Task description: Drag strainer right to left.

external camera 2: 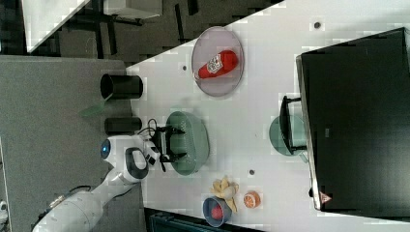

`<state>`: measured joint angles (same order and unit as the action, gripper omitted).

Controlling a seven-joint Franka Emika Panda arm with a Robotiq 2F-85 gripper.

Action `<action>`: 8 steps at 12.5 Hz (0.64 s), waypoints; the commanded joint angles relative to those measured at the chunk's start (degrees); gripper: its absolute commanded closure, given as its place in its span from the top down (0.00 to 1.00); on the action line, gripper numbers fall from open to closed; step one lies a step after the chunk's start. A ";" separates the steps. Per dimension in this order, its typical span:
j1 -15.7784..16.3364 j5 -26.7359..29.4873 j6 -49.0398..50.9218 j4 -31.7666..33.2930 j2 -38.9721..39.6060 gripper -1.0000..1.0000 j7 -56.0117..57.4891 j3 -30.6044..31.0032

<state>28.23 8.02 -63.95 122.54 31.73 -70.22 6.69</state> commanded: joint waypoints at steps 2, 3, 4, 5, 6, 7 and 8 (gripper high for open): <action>3.36 -0.45 0.76 -4.00 1.22 1.00 -6.76 0.56; 4.01 -0.45 0.77 -4.96 1.80 1.00 -6.77 0.56; 4.56 -0.45 0.80 -5.93 2.43 1.00 -6.77 0.56; 5.07 -0.44 0.78 -6.78 3.01 1.00 -6.81 0.56; 5.47 -0.41 0.82 -7.74 3.48 1.00 -6.90 0.54; 5.75 -0.37 1.26 -8.34 3.90 1.00 -6.98 0.55; 6.12 -0.36 1.27 -8.84 4.27 1.00 -6.97 0.56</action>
<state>33.12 6.12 -62.22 116.05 35.53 -74.59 7.24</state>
